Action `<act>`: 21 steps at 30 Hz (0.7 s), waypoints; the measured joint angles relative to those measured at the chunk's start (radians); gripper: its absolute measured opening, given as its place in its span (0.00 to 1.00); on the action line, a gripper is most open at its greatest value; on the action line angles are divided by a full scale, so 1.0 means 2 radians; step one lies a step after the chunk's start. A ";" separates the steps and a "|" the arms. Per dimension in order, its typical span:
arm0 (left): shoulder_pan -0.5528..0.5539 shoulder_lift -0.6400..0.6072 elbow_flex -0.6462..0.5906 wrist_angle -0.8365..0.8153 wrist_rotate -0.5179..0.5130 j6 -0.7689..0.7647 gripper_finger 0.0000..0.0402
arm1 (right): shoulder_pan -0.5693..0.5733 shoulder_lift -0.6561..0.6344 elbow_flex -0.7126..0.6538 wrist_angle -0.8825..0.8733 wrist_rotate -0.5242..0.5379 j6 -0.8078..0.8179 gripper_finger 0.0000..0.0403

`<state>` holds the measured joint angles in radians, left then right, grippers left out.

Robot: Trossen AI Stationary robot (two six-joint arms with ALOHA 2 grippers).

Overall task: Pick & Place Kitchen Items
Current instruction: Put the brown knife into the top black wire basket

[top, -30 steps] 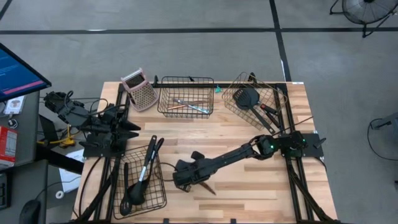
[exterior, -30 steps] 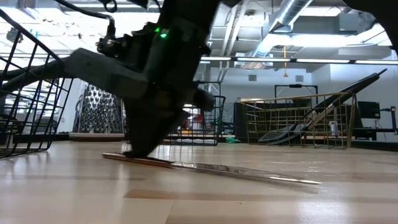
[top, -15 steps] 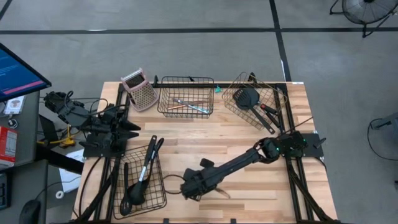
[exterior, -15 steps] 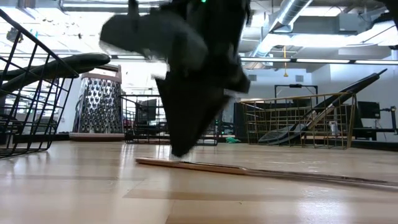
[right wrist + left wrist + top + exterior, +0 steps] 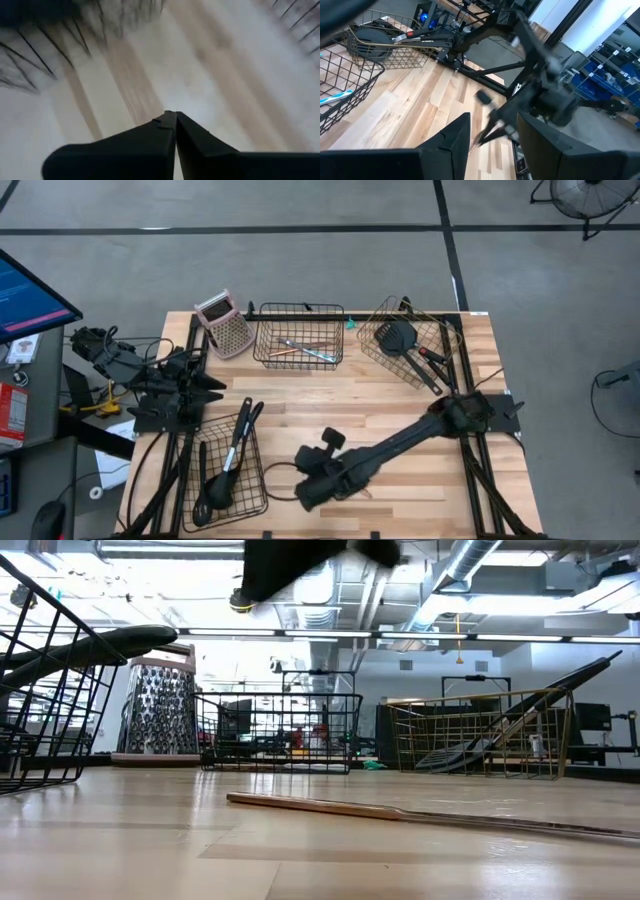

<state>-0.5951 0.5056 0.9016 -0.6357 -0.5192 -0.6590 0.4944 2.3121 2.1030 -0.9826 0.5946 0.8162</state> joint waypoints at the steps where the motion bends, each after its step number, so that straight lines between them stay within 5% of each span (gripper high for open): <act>1: 0.000 0.000 0.000 0.000 -0.002 0.000 0.37 | 0.005 -0.013 0.001 0.001 0.019 0.000 0.02; 11: 0.000 0.000 0.000 0.020 0.001 0.000 0.39 | 0.029 -0.120 0.001 -0.028 0.044 -0.024 0.25; 21: 0.001 0.058 0.001 0.273 0.055 0.159 0.49 | 0.064 -0.197 0.001 -0.102 0.107 -0.032 0.51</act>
<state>-0.5935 0.6226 0.9028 -0.0891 -0.4099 -0.3401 0.6220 1.9179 2.1046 -1.1870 0.8091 0.7525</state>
